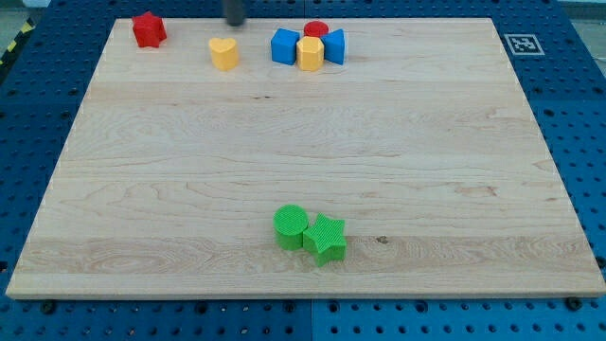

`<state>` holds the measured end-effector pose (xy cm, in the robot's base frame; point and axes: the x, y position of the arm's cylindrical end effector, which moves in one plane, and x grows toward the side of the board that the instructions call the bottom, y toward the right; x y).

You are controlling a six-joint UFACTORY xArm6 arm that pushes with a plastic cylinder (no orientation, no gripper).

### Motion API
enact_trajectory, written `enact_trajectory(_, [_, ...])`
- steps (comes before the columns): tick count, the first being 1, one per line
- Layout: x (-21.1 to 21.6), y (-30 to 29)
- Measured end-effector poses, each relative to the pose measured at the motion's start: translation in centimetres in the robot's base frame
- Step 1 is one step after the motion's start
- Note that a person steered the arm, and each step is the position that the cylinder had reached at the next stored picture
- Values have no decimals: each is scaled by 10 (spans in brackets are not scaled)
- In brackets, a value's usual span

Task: Slide the arm vertical to the top of the green circle

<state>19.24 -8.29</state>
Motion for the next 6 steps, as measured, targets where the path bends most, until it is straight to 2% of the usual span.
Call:
enact_trajectory(1, [1, 75])
enact_trajectory(2, [0, 183])
enact_trajectory(3, [47, 249])
enact_trajectory(4, [149, 250])
enact_trajectory(5, [218, 208])
enact_trajectory(6, [237, 120])
